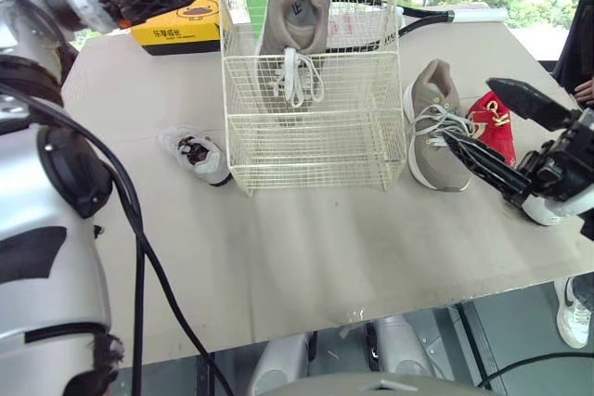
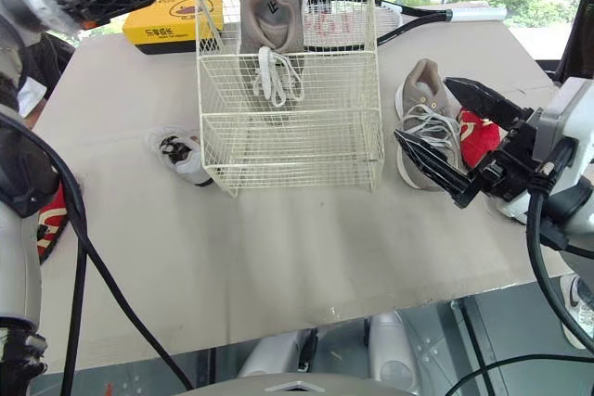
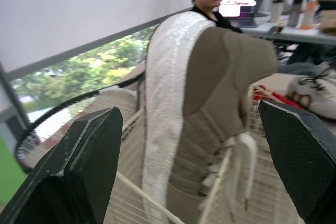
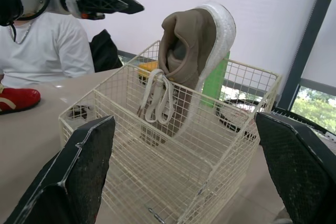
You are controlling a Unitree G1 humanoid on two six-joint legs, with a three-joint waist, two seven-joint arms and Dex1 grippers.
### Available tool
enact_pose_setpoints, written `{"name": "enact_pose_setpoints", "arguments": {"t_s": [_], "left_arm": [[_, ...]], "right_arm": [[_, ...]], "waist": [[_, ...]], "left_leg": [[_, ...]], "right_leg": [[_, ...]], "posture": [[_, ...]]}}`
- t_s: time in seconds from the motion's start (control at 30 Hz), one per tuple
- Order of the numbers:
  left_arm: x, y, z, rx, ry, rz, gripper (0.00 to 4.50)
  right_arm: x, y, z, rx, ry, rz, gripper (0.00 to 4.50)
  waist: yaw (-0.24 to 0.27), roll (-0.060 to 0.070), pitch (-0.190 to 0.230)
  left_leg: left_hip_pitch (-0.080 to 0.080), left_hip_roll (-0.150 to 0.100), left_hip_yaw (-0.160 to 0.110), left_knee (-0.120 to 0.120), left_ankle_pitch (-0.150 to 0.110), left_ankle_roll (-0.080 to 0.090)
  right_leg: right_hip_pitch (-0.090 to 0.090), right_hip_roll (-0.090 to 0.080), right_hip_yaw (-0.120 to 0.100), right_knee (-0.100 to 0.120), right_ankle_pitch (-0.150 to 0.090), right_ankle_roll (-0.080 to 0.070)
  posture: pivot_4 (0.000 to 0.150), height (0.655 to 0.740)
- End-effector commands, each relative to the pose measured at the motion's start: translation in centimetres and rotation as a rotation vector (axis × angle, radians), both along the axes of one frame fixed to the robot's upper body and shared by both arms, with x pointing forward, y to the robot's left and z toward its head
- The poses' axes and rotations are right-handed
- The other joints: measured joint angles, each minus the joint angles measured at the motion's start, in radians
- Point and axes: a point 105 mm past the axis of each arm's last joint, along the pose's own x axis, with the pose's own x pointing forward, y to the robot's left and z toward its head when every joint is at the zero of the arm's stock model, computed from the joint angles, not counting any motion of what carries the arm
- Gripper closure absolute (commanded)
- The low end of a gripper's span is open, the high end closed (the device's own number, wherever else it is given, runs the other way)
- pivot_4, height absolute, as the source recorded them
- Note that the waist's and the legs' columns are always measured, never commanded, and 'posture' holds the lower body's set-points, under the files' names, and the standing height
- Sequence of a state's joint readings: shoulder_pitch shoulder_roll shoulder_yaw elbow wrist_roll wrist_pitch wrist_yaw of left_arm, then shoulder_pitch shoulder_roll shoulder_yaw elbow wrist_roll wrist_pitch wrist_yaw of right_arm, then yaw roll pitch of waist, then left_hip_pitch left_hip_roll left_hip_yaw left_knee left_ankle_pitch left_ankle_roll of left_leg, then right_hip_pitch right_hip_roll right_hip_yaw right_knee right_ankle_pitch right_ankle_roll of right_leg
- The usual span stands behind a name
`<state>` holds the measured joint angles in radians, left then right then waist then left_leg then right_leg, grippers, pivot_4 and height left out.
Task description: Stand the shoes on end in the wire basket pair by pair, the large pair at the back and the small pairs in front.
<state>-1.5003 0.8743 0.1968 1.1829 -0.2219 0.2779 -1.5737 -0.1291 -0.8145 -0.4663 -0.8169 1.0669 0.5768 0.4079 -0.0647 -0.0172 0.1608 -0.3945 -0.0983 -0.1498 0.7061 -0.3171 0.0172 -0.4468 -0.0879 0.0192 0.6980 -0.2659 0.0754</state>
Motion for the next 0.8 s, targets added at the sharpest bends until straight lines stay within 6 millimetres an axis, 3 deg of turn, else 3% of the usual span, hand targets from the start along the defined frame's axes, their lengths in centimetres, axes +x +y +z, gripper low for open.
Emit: {"name": "enact_pose_setpoints", "arguments": {"t_s": [0.03, 0.1, 0.23, 0.33, 0.53, 0.63, 0.8], "left_arm": [[-3.3, -1.1, -0.7, -0.021, 0.083, -0.16, 0.07], [-5.4, -3.3, -2.6, -0.008, 0.155, -0.227, 0.07], [-11.8, -8.7, -6.9, 0.016, 0.306, -0.439, 0.07], [-14.3, -11.2, -9.2, 0.066, 0.323, -0.459, 0.07], [-15.8, -14.0, -12.7, 0.218, 0.279, -0.331, 0.07], [-16.0, -14.6, -12.6, 0.148, 0.272, -0.33, 0.07], [-16.1, -15.1, -12.5, 0.103, 0.247, -0.268, 0.07]], "right_arm": [[1.8, -1.6, -0.4, -0.081, 0.004, -0.155, 0.4], [3.1, -2.9, -1.4, -0.121, 0.072, -0.246, 0.4], [4.8, -4.9, -4.1, -0.225, 0.276, -0.325, 0.4], [5.8, -6.6, -5.9, -0.369, 0.423, -0.411, 0.4], [9.4, -9.5, -7.6, -0.327, 0.659, -0.518, 0.4], [11.4, -9.9, -8.4, -0.29, 0.779, -0.532, 0.4], [14.8, -9.7, -7.5, -0.195, 0.825, -0.528, 0.4]], "waist": [[-0.006, 0.001, 0.0], [-0.006, 0.001, 0.0], [0.001, -0.001, -0.001], [0.006, 0.0, -0.001], [0.022, 0.001, -0.002], [0.031, 0.001, -0.002], [0.039, 0.002, -0.002]], "left_leg": [[0.0, 0.0, 0.0, 0.0, 0.0, 0.0], [0.001, 0.0, 0.0, 0.0, 0.0, 0.0], [-0.001, 0.002, -0.001, 0.001, 0.0, 0.0], [0.0, 0.002, 0.0, 0.001, 0.0, 0.0], [0.018, 0.003, 0.007, -0.004, -0.001, 0.002], [0.019, 0.003, 0.007, -0.004, -0.002, 0.003], [0.016, 0.003, 0.008, -0.004, -0.002, 0.003]], "right_leg": [[0.0, 0.0, 0.0, 0.0, 0.0, 0.0], [0.0, 0.0, 0.003, 0.0, 0.0, 0.0], [0.0, -0.005, 0.007, -0.002, 0.0, 0.0], [0.0, -0.005, 0.007, -0.002, 0.0, 0.0], [0.014, -0.003, 0.012, -0.003, 0.0, -0.001], [0.015, -0.002, 0.015, -0.003, 0.001, -0.001], [0.013, -0.003, 0.015, -0.005, 0.001, -0.001]], "posture": [[0.15, 0.74], [0.15, 0.74], [0.15, 0.74], [0.15, 0.74], [0.15, 0.74], [0.15, 0.74], [0.15, 0.74]]}}
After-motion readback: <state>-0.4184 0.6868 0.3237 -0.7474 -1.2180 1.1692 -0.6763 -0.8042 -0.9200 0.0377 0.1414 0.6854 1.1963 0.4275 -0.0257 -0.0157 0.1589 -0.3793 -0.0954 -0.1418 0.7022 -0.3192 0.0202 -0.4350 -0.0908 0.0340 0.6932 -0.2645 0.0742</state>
